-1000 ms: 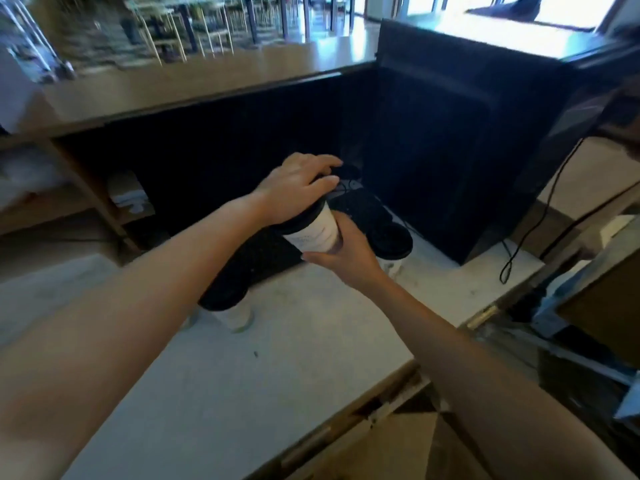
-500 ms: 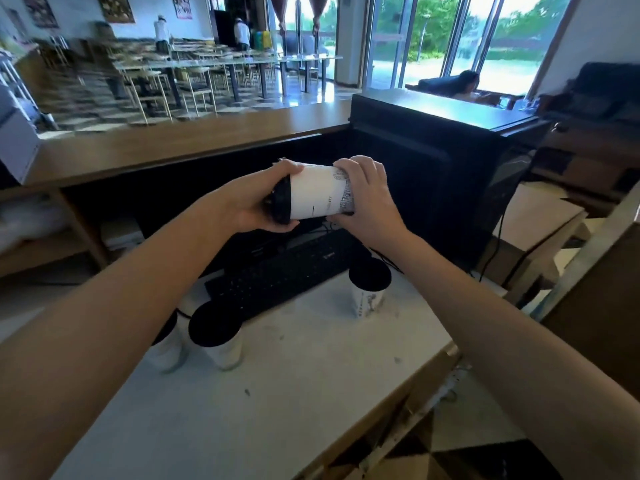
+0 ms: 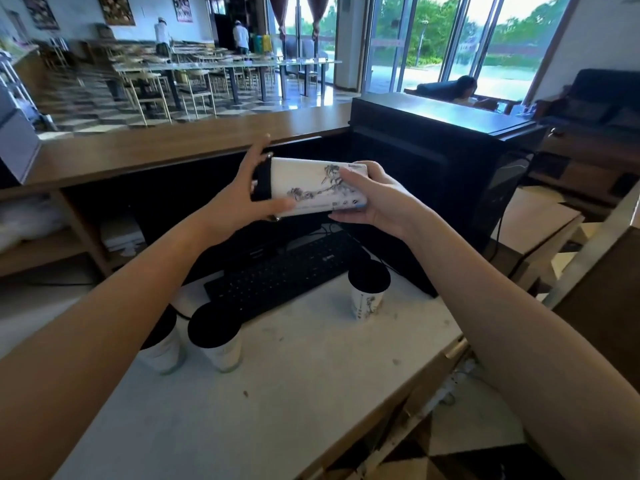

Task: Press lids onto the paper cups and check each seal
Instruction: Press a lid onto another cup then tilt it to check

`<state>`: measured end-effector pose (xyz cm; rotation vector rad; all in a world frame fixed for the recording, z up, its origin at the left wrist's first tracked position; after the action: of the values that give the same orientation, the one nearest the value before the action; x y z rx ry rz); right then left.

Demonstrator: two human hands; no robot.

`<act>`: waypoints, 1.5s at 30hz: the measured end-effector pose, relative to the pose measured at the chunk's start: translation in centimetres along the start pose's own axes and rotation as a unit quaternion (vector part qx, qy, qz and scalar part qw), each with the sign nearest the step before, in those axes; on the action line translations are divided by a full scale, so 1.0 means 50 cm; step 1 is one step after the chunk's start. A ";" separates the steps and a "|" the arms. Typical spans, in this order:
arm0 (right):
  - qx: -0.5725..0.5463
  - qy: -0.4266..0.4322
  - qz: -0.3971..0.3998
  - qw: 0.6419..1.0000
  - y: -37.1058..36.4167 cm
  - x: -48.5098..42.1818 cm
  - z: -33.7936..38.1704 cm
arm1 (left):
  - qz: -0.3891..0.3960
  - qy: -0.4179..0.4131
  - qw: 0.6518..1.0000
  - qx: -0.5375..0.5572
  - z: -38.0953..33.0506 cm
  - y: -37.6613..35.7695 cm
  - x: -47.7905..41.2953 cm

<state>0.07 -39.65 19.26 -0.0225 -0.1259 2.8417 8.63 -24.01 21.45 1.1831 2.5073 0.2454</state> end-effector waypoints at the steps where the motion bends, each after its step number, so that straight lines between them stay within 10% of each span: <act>1: 0.005 0.017 0.016 1.000 -0.004 0.002 -0.002 | 0.014 0.071 0.992 0.101 0.031 -0.005 -0.002; 8: 0.026 0.106 0.089 0.990 -0.024 0.011 0.014 | -0.004 0.252 0.918 0.305 0.085 -0.045 0.006; 13: 0.061 -0.053 0.002 0.997 0.020 -0.015 -0.018 | -0.088 0.009 0.995 0.036 -0.017 -0.021 -0.015; 18: 0.073 -0.083 0.001 0.994 0.018 -0.022 -0.035 | -0.059 -0.196 0.962 -0.178 -0.080 -0.026 0.012; 24: 0.047 -0.001 0.024 0.999 0.020 -0.026 -0.045 | -0.023 0.090 0.995 -0.026 0.044 -0.011 -0.011; 30: 0.057 0.085 0.057 0.993 -0.002 -0.022 -0.018 | 0.005 0.246 0.941 0.232 0.115 -0.046 0.012; 40: -0.179 0.017 0.088 0.980 -0.030 -0.029 -0.104 | -0.148 -0.027 0.981 -0.125 0.028 0.007 0.006; 45: -0.270 0.067 0.026 0.960 -0.030 -0.041 -0.060 | -0.147 -0.050 0.984 -0.092 0.059 -0.008 0.002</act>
<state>2.54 -38.59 16.43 -0.3365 -0.8747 2.7514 9.46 -24.19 18.57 0.7261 2.4692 0.3233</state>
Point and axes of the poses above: each hand's wrist, its own x-axis away from the middle knuckle, its own y-axis out of the back of the hand, z = x × y, the point moved 10 cm from there along -x, towards the middle knuckle, and after that the axes turned 3 degrees about x, right-handed, at the moved point
